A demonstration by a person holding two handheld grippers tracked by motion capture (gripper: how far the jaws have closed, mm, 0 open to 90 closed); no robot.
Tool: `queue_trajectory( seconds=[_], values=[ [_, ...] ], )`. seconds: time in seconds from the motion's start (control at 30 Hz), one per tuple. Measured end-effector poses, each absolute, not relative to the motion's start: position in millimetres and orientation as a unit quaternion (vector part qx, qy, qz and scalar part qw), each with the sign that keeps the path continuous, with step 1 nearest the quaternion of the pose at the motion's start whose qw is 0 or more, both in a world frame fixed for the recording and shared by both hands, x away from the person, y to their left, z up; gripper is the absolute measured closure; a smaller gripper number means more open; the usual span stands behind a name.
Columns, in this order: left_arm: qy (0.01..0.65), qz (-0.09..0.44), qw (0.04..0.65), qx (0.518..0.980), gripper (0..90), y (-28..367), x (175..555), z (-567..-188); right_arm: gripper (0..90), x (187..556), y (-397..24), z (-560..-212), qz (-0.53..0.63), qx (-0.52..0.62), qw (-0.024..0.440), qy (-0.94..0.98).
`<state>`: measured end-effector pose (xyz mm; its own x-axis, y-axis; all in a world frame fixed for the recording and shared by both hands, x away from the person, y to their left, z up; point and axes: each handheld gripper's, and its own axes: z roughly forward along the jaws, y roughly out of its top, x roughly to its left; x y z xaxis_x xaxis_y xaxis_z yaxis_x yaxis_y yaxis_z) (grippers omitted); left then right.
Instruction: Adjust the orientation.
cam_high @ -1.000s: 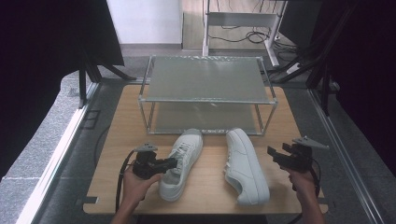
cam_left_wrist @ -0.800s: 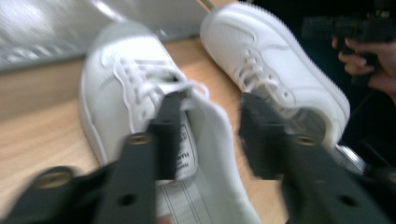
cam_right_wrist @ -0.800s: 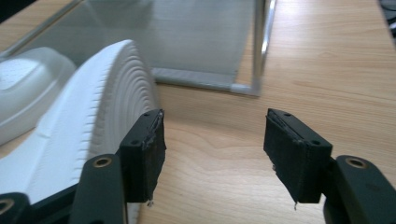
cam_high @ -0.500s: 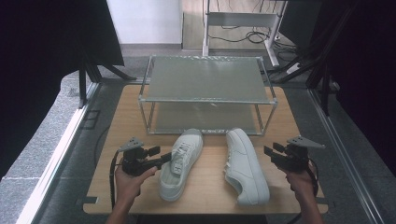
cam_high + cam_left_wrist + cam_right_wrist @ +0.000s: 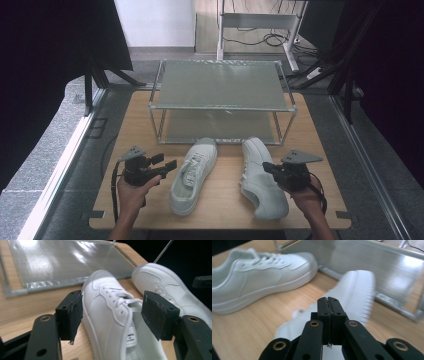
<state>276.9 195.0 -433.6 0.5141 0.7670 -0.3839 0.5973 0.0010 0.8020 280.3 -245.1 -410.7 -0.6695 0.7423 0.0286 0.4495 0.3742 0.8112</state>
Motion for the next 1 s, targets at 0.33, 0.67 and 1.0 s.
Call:
queue_trajectory(
  seconds=[0.33, 0.67, 1.0],
  values=[
    [0.485, 0.066, 0.51, 0.708, 33.6, 198.6, 278.7, -434.8, 90.0, 269.1, -202.3, -433.3, 0.364, 0.326, 0.16, 0.858],
    [0.498, 0.07, 0.522, 0.689, 35.7, 206.1, 277.6, -433.6, 90.0, 252.5, -194.4, -441.9, 0.352, 0.324, 0.153, 0.865],
    [0.501, 0.061, 0.514, 0.694, 35.4, 203.8, 278.8, -436.1, 90.0, 252.8, -220.2, -434.7, 0.365, 0.367, 0.163, 0.84]
  ],
)
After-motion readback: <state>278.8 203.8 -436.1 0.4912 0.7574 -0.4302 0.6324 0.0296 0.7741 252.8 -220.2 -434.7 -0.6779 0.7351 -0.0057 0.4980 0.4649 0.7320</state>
